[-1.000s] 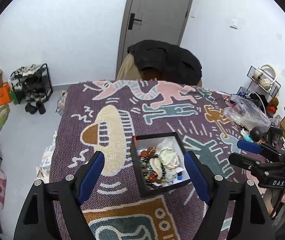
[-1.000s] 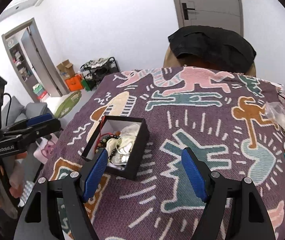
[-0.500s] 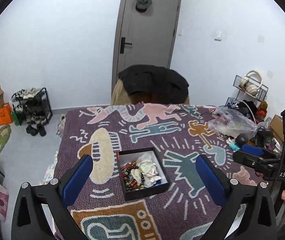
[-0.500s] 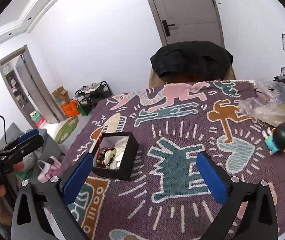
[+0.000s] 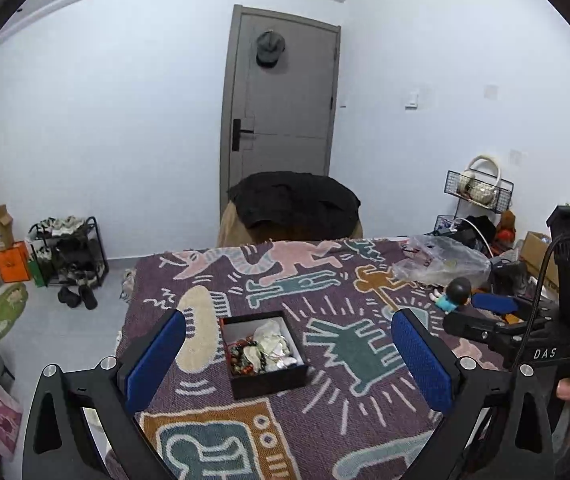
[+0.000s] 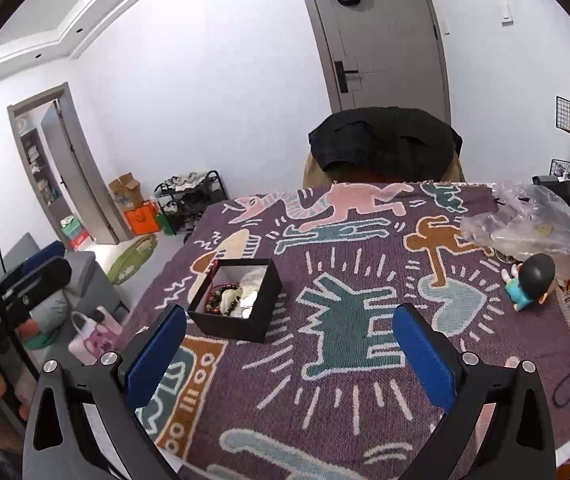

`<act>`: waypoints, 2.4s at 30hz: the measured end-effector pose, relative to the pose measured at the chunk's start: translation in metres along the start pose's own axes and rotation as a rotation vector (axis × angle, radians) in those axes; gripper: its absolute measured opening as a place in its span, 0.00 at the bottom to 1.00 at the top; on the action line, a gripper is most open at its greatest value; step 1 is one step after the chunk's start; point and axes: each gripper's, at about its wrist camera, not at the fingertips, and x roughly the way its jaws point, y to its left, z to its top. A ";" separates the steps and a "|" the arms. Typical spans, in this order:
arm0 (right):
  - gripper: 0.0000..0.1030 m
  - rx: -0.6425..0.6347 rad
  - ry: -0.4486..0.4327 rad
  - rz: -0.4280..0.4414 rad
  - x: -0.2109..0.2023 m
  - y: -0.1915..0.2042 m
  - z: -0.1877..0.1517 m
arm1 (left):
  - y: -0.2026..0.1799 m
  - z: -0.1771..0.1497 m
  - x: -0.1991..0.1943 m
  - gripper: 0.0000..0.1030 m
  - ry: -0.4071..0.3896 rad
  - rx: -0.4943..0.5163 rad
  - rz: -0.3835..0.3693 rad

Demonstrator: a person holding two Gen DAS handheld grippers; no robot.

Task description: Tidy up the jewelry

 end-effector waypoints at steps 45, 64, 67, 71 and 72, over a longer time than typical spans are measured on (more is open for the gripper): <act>1.00 -0.003 -0.010 -0.057 -0.034 0.016 -0.023 | -0.009 -0.026 -0.048 1.00 -0.052 -0.029 0.003; 1.00 0.007 -0.012 -0.052 -0.035 0.014 -0.021 | -0.008 -0.024 -0.044 1.00 -0.037 -0.031 0.000; 1.00 0.009 -0.010 -0.051 -0.035 0.015 -0.021 | -0.008 -0.024 -0.043 1.00 -0.038 -0.033 0.000; 1.00 0.008 -0.010 -0.051 -0.035 0.015 -0.022 | -0.007 -0.025 -0.043 1.00 -0.043 -0.044 0.005; 1.00 0.008 -0.011 -0.050 -0.035 0.015 -0.022 | -0.007 -0.026 -0.043 1.00 -0.045 -0.046 0.009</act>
